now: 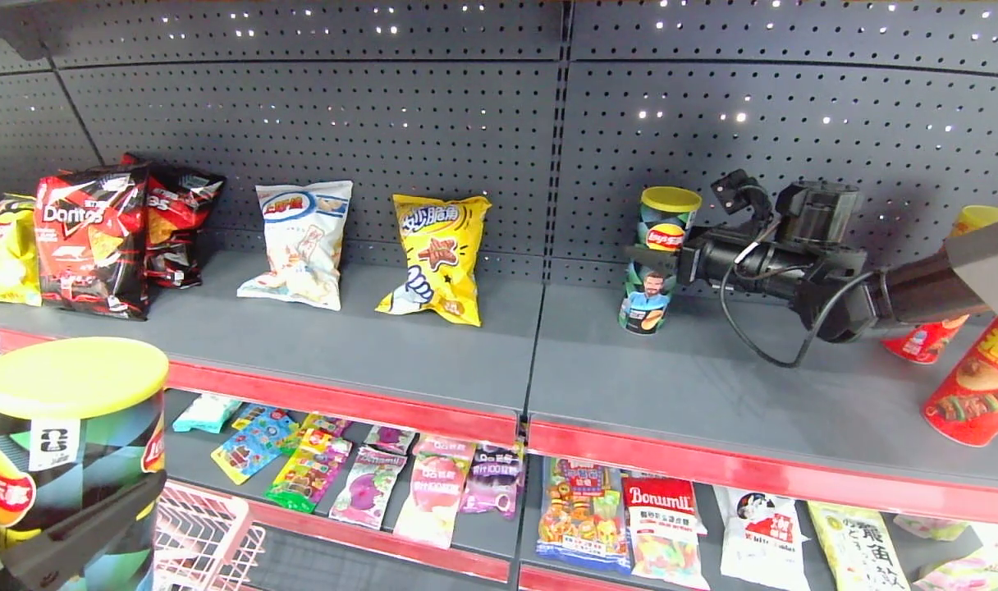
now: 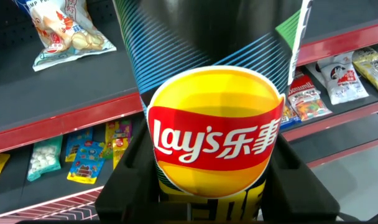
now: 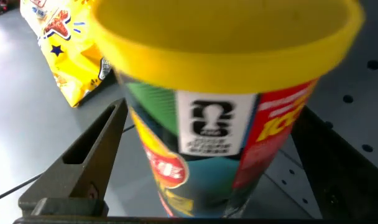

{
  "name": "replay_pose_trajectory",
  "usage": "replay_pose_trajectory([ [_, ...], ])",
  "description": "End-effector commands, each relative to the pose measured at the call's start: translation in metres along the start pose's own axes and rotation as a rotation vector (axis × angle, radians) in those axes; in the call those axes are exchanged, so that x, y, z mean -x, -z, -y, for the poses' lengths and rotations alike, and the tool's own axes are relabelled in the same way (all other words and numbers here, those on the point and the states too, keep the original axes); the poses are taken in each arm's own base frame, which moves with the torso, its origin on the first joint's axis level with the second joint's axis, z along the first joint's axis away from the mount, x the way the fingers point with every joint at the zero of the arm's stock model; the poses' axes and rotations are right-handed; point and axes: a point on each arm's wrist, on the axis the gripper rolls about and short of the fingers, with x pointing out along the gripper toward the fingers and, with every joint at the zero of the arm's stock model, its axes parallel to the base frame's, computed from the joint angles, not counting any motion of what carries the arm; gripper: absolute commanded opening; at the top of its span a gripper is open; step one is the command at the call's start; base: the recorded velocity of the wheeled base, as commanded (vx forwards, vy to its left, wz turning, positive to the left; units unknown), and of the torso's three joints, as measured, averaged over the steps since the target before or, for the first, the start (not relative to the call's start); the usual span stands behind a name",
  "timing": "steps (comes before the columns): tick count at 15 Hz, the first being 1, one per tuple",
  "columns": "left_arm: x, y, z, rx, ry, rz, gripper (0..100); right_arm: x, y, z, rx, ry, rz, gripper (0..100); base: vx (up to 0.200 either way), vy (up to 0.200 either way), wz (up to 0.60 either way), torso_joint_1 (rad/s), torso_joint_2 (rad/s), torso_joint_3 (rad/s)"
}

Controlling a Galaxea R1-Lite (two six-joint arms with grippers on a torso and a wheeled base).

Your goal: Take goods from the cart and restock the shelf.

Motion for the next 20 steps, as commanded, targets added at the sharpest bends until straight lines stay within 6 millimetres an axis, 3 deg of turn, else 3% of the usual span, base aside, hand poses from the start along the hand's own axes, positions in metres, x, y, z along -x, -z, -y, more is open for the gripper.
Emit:
replay_pose_trajectory([
  [1,0.000,0.000,0.000,0.000,0.000,0.000,0,0.000,-0.001,0.001,0.002,0.002,0.004,100,0.000,0.000,0.00,0.000,0.00,0.000],
  [4,0.000,0.000,0.000,-0.003,0.000,0.001,0,0.000,-0.001,0.001,0.002,0.013,0.003,100,0.000,0.000,0.00,0.000,0.00,0.000],
  [5,0.000,0.000,0.000,-0.003,0.000,0.001,0,0.000,-0.001,0.001,0.002,0.016,0.002,0,0.000,0.000,0.00,0.000,0.00,0.000],
  [11,0.001,0.000,0.000,-0.008,-0.001,0.008,0,0.000,0.000,0.001,0.000,0.017,0.000,0,0.000,0.000,0.00,0.000,0.00,0.000],
  [14,0.001,0.000,0.000,-0.008,-0.001,0.008,0,0.004,-0.009,0.000,0.010,0.051,0.013,0,0.000,0.000,0.00,0.000,0.00,0.000],
  [20,0.002,0.003,0.001,-0.008,0.000,-0.002,0,0.034,-0.035,-0.018,0.013,0.060,0.031,0,0.000,0.000,0.00,0.000,0.00,0.000],
])
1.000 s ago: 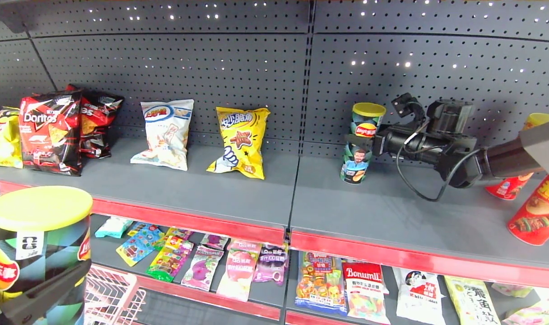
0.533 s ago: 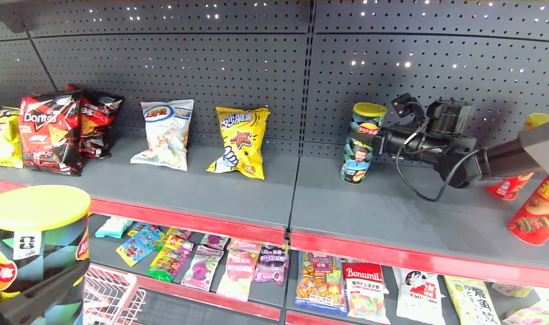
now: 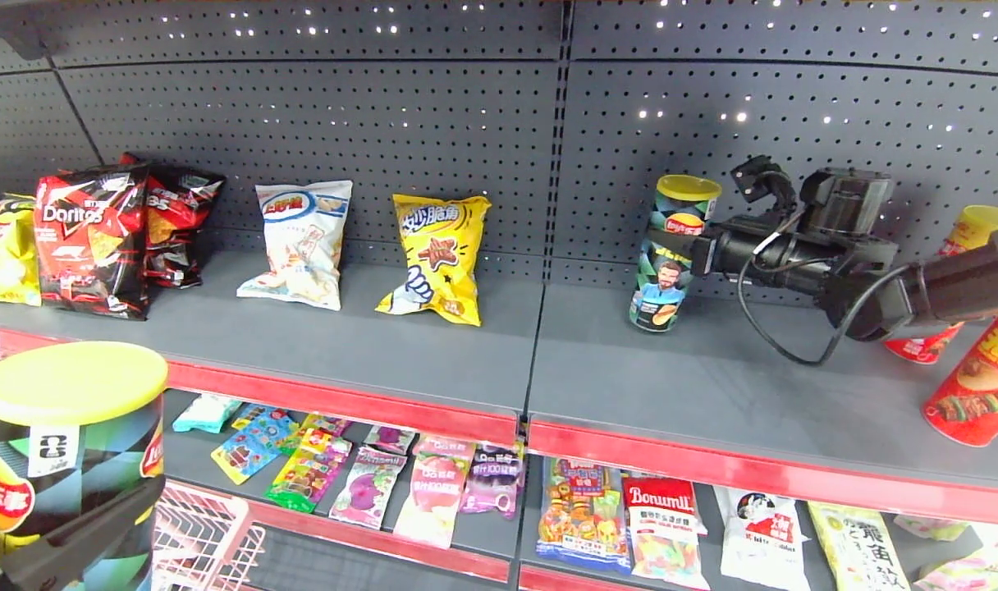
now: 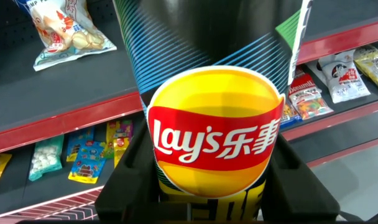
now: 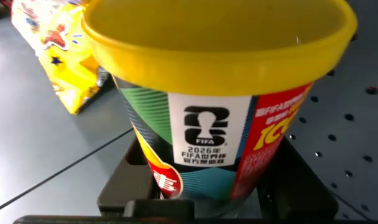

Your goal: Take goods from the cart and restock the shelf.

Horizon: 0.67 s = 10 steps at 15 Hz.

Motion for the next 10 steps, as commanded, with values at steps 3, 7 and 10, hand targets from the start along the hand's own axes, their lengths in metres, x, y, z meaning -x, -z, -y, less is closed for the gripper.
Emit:
replay_pose_trajectory([
  [3,0.000,0.003,0.001,0.001,0.002,-0.009,0,0.034,-0.017,-0.021,-0.001,-0.016,0.001,0,0.000,0.000,0.00,0.000,0.00,0.000],
  [7,-0.001,0.004,0.001,0.001,0.006,-0.014,0,0.052,-0.018,-0.040,-0.009,-0.028,-0.017,0,0.000,0.000,0.00,0.000,0.00,0.000],
  [10,-0.002,0.004,0.001,0.004,0.007,-0.020,0,0.058,-0.020,-0.059,-0.014,-0.056,-0.023,0,0.000,0.000,0.00,0.000,0.00,0.000],
])
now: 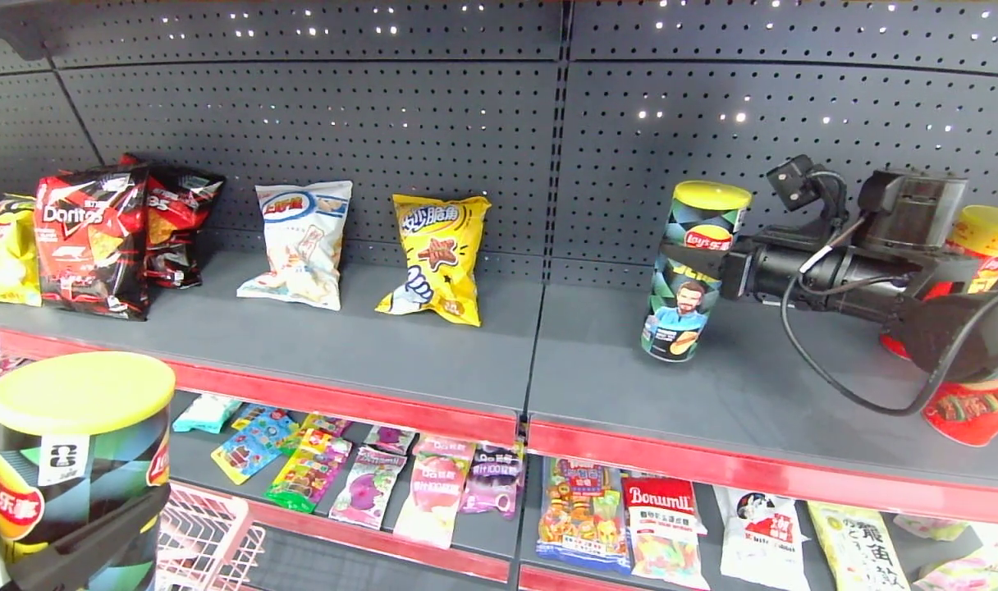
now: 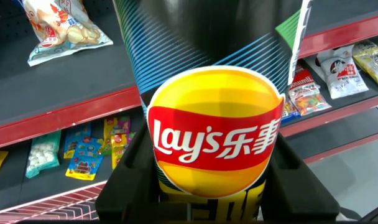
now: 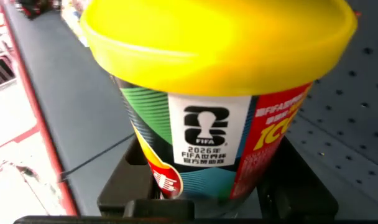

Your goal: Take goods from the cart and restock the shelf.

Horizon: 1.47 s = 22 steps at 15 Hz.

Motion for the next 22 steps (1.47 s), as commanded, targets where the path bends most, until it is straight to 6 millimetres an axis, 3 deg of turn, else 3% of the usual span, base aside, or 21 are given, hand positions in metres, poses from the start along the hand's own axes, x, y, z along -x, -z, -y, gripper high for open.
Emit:
replay_pose_trajectory([
  [1,-0.001,0.000,0.000,0.002,0.000,-0.006,0,0.006,-0.005,-0.012,0.007,-0.019,0.006,0,0.000,0.000,0.00,0.000,0.00,0.000],
  [14,-0.001,0.003,0.000,0.004,0.000,-0.009,0,0.007,0.028,-0.035,0.012,-0.017,-0.019,0,0.000,0.000,0.00,0.000,0.00,0.000],
  [22,0.000,0.003,0.000,0.004,0.000,-0.006,0,0.008,0.033,-0.035,0.034,-0.012,-0.027,0,0.000,0.000,0.00,0.000,0.00,0.000],
])
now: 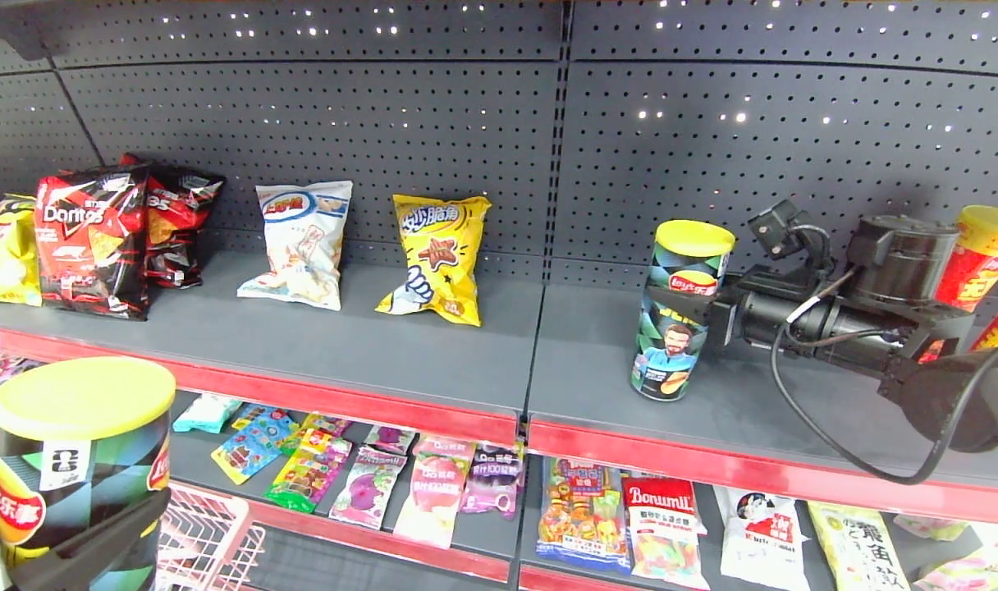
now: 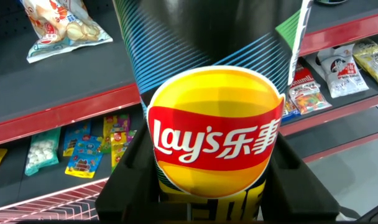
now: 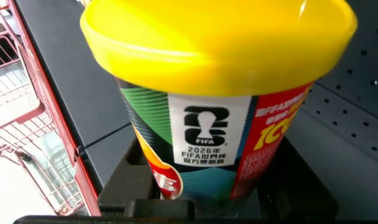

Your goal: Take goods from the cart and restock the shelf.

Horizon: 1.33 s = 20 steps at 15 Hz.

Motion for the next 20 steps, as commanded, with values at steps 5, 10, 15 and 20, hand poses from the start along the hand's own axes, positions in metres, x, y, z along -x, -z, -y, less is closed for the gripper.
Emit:
replay_pose_trajectory([
  [5,-0.0002,0.0012,0.0002,0.000,0.002,-0.003,0,0.0032,0.0061,-0.0030,0.005,0.009,0.016,0,0.000,0.000,0.00,0.000,0.00,0.000],
  [10,0.0001,0.0011,0.0002,0.000,0.001,-0.002,0,0.0022,0.0063,-0.0050,0.004,0.017,0.013,0,0.000,0.000,0.00,0.000,0.00,0.000],
  [15,-0.0002,0.0017,0.0004,0.000,0.003,-0.006,0,0.0017,0.0077,-0.0076,0.002,0.010,0.008,0,0.000,0.000,0.00,0.000,0.00,0.000],
  [20,-0.0012,0.0023,0.0005,0.000,0.007,-0.012,0,0.0010,0.0081,-0.0083,-0.003,0.013,0.006,0,0.000,0.000,0.00,0.000,0.00,0.000],
])
